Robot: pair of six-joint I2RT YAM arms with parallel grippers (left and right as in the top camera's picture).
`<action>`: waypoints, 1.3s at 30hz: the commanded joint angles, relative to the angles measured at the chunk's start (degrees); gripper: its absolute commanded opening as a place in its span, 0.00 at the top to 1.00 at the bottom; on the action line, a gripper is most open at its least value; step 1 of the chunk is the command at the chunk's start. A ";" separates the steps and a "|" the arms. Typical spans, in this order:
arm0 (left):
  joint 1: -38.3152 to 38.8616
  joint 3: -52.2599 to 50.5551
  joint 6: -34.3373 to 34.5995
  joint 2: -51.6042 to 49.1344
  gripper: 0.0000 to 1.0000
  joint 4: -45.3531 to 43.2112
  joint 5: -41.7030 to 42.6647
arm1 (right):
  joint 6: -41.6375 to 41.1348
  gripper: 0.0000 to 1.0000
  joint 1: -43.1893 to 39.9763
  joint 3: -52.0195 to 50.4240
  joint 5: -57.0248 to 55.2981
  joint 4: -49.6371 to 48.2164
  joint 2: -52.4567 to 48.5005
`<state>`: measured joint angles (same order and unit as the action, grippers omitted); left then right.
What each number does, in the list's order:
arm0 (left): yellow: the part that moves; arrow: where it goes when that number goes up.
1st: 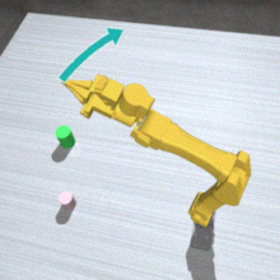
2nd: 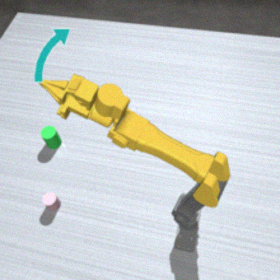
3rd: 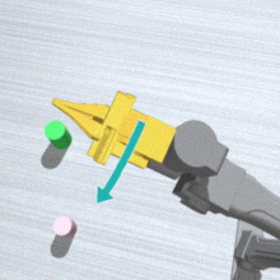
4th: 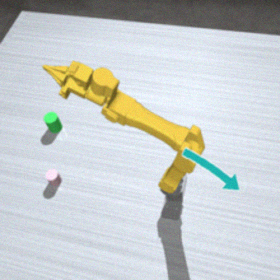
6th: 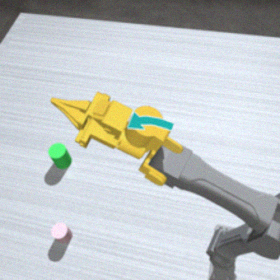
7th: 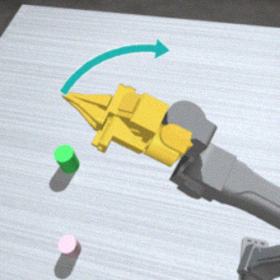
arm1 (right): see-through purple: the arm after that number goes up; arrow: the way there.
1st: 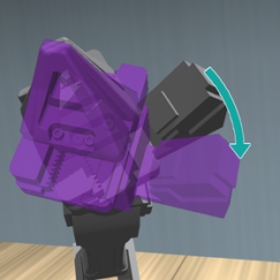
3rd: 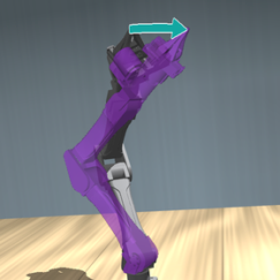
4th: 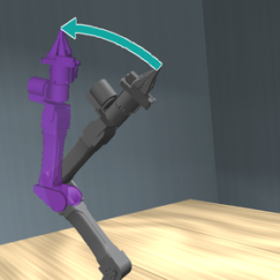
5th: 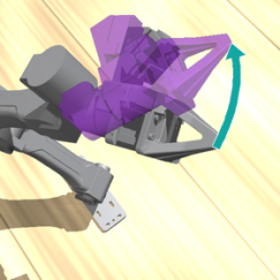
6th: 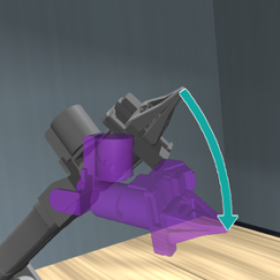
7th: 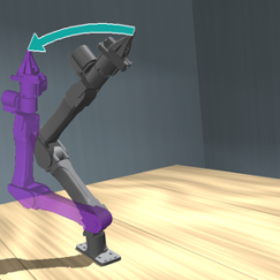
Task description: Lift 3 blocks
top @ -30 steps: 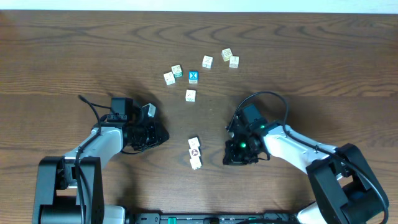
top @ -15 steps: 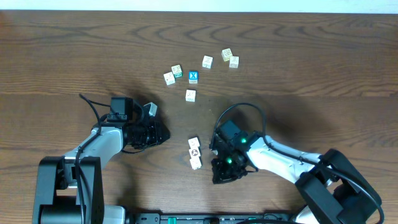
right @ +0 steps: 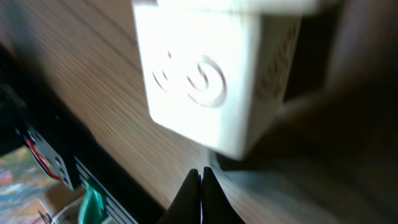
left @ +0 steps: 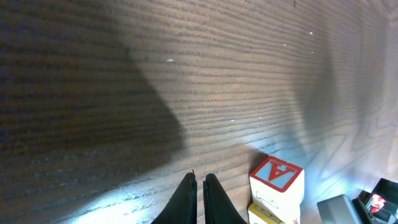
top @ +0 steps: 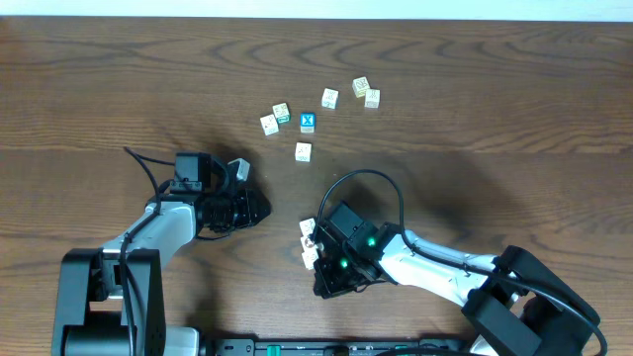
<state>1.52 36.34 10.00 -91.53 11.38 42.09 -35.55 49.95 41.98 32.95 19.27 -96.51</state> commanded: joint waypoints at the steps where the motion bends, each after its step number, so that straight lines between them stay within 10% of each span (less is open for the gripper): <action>1: -0.04 0.44 -1.40 -0.42 0.93 -0.39 0.79 | -2.29 0.99 0.39 -0.35 -1.16 -1.27 -0.44; 39: -0.04 0.44 -1.42 -0.42 0.92 0.09 0.76 | -4.92 0.99 -3.15 -0.35 -7.65 -5.84 -0.44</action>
<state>1.52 36.34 9.98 -91.53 11.38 42.09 -39.97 47.42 41.93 25.82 13.76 -96.53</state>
